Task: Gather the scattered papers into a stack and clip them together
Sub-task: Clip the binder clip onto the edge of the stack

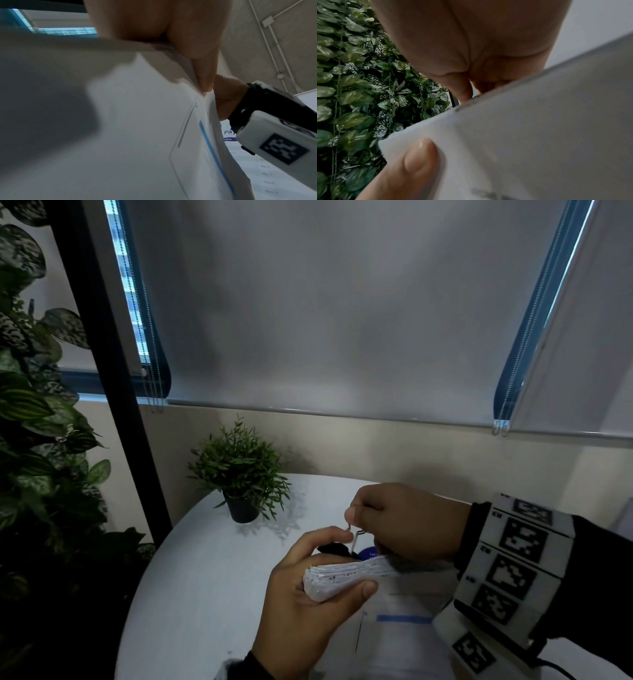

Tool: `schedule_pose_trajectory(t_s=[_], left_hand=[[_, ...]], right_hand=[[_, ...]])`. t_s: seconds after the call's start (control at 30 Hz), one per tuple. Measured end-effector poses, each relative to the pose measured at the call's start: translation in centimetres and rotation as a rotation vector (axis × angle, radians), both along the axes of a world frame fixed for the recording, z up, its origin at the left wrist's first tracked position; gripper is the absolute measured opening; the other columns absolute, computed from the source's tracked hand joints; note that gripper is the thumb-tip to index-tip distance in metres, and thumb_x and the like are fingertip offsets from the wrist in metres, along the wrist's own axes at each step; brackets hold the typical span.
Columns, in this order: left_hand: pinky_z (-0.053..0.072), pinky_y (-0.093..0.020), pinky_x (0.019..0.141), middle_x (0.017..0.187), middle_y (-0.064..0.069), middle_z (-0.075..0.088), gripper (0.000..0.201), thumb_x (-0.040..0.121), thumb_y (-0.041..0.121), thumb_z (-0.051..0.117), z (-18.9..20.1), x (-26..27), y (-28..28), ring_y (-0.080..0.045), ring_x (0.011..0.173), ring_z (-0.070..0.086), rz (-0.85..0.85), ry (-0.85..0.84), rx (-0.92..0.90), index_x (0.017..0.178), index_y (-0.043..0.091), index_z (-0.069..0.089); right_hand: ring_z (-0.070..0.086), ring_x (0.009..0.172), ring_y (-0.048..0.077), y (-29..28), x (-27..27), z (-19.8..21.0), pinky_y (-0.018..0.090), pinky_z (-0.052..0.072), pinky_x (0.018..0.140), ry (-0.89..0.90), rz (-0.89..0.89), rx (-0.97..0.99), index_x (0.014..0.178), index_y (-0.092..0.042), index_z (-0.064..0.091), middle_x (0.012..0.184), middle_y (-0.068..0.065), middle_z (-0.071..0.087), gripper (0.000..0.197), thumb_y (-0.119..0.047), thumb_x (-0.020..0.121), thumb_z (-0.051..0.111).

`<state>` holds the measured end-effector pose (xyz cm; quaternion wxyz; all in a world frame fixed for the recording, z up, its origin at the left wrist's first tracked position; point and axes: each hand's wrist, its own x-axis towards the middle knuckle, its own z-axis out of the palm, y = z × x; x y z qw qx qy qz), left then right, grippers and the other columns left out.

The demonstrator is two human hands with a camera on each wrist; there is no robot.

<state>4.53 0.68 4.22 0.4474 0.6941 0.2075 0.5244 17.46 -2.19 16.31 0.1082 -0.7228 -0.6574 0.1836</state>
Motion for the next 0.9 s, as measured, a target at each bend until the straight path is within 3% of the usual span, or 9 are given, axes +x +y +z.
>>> schedule_pose_trajectory(t_s=[0.07, 0.2, 0.33, 0.43, 0.57, 0.77, 0.83, 0.9], left_hand=[[0.05, -0.011, 0.069, 0.108, 0.019, 0.062, 0.036, 0.062, 0.06, 0.076, -0.1, 0.2, 0.0, -0.011, 0.089, 0.067, 0.008, 0.027, 0.006, 0.077, 0.028, 0.076], [0.051, -0.01, 0.07, 0.11, 0.024, 0.054, 0.042, 0.058, 0.066, 0.074, -0.3, 0.2, 0.1, -0.01, 0.083, 0.07, 0.054, 0.064, 0.002, 0.078, 0.029, 0.075], [0.05, -0.008, 0.07, 0.11, 0.029, 0.053, 0.046, 0.055, 0.07, 0.073, -0.3, 0.1, 0.2, -0.008, 0.081, 0.07, 0.071, 0.064, -0.018, 0.074, 0.028, 0.075], [0.052, -0.012, 0.072, 0.109, 0.031, 0.053, 0.048, 0.053, 0.07, 0.074, -0.3, 0.2, 0.1, -0.01, 0.079, 0.071, 0.069, 0.072, -0.039, 0.076, 0.028, 0.075], [0.053, -0.013, 0.073, 0.112, 0.017, 0.059, 0.045, 0.053, 0.068, 0.075, -0.3, 0.1, 0.0, -0.012, 0.08, 0.071, 0.054, 0.065, -0.048, 0.09, 0.044, 0.07], [0.052, -0.011, 0.075, 0.11, 0.036, 0.053, 0.069, 0.054, 0.07, 0.073, -0.5, 0.1, 0.0, -0.007, 0.081, 0.071, 0.051, 0.054, -0.042, 0.09, 0.012, 0.074], [0.051, -0.009, 0.074, 0.112, 0.037, 0.052, 0.066, 0.054, 0.068, 0.074, -0.4, 0.0, 0.0, -0.005, 0.082, 0.07, 0.048, 0.045, -0.051, 0.089, 0.012, 0.074], [0.051, -0.009, 0.074, 0.115, 0.033, 0.051, 0.049, 0.056, 0.059, 0.077, -0.5, 0.0, 0.1, -0.007, 0.084, 0.069, 0.064, 0.053, -0.057, 0.083, 0.018, 0.076]], right_hand=[[0.043, 0.057, 0.008, 0.1, -0.4, 0.2, 0.016, 0.036, 0.056, 0.042, 0.002, 0.003, 0.095, -0.011, 0.055, 0.067, -0.003, 0.046, 0.026, -0.027, 0.1, 0.034], [0.041, 0.057, 0.009, 0.6, -0.9, 0.4, 0.024, 0.035, 0.057, 0.095, 0.028, 0.014, 0.097, 0.005, 0.06, 0.068, 0.001, 0.047, 0.034, -0.019, 0.099, 0.036], [0.044, 0.059, 0.011, 0.7, -1.0, 0.1, 0.026, 0.037, 0.06, 0.099, 0.01, 0.021, 0.097, 0.002, 0.06, 0.063, -0.001, 0.048, 0.032, -0.019, 0.098, 0.037], [0.042, 0.06, 0.008, 0.9, -0.9, -0.1, 0.022, 0.035, 0.058, 0.089, 0.003, 0.012, 0.093, -0.002, 0.058, 0.068, -0.004, 0.047, 0.028, -0.019, 0.099, 0.036], [0.043, 0.063, 0.004, 1.2, -0.8, -0.3, 0.018, 0.035, 0.059, 0.07, -0.012, 0.007, 0.09, -0.013, 0.053, 0.071, -0.008, 0.047, 0.023, -0.026, 0.099, 0.037], [0.043, 0.06, 0.003, 1.3, -0.6, -0.4, 0.019, 0.034, 0.057, 0.069, 0.001, -0.01, 0.087, -0.018, 0.051, 0.067, -0.009, 0.046, 0.022, -0.033, 0.099, 0.039], [0.045, 0.062, 0.003, 1.1, -0.6, -0.5, 0.019, 0.035, 0.059, 0.07, 0.007, -0.015, 0.084, -0.02, 0.051, 0.067, -0.01, 0.047, 0.023, -0.034, 0.099, 0.04], [0.049, 0.069, 0.008, 1.0, -0.6, -0.7, 0.024, 0.041, 0.068, 0.081, 0.008, -0.017, 0.086, -0.02, 0.052, 0.07, -0.009, 0.048, 0.022, -0.034, 0.098, 0.04]])
